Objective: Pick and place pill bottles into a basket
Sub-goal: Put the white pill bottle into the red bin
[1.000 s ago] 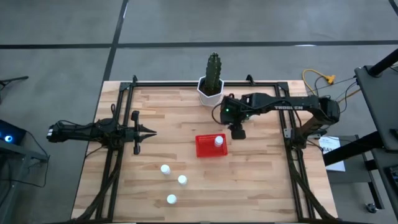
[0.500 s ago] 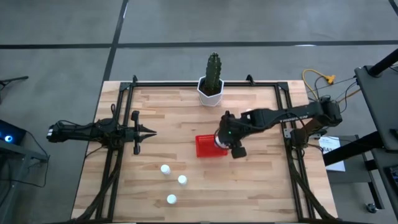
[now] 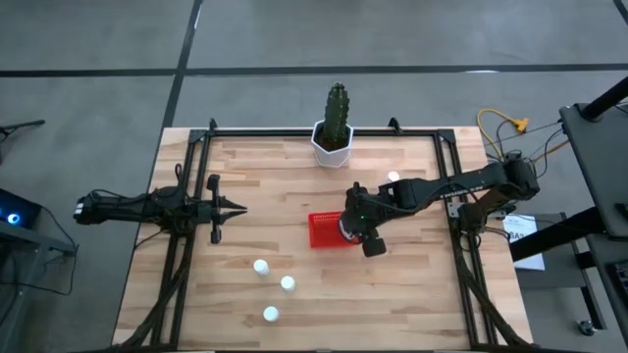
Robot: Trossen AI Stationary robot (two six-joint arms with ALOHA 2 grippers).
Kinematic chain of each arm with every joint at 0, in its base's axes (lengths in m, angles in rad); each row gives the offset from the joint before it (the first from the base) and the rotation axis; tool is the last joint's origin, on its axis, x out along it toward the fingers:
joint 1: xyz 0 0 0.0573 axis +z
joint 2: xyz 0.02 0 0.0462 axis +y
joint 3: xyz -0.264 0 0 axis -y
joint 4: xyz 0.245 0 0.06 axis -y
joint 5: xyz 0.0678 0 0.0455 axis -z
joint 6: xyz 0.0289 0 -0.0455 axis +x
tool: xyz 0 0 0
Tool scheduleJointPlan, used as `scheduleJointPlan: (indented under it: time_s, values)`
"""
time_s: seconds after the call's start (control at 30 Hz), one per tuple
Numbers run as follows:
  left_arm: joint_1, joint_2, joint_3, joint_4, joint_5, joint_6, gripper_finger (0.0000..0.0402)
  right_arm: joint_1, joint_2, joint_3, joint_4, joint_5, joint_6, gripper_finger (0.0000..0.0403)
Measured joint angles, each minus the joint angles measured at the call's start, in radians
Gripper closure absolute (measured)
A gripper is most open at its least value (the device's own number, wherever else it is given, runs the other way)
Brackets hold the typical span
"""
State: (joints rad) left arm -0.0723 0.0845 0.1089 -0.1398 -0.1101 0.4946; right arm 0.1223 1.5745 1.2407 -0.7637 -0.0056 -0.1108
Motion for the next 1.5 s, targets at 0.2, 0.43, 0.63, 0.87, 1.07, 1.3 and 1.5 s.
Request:
scheduleJointPlan:
  time_s: [0.2,0.43,0.63,0.87,1.07,1.3,1.5]
  values:
    - [0.000,0.000,0.000,0.000,0.000,0.000,0.0387,0.000,0.000,-0.039,0.049,-0.002,0.003,0.0259]
    - [0.000,0.000,0.000,0.000,0.000,0.000,0.0387,0.000,0.000,-0.085,0.113,-0.025,0.003,0.0259]
    - [0.000,0.000,0.000,0.000,0.000,0.000,0.0387,0.000,0.000,-0.114,0.153,-0.025,0.003,0.0259]
    - [0.000,0.000,0.000,0.000,0.000,0.000,0.0387,0.000,0.000,-0.151,0.177,-0.025,0.006,0.0259]
    - [0.000,0.000,0.000,0.000,0.000,0.000,0.0387,0.000,0.000,-0.165,0.189,-0.022,0.010,0.0259]
    - [0.000,0.000,0.000,0.000,0.000,0.000,0.0387,0.000,0.009,-0.166,0.230,-0.021,0.003,0.0259]
    - [0.000,-0.002,0.000,0.000,0.000,0.000,0.0387,0.000,0.061,-0.166,0.223,-0.019,-0.001,0.0259]
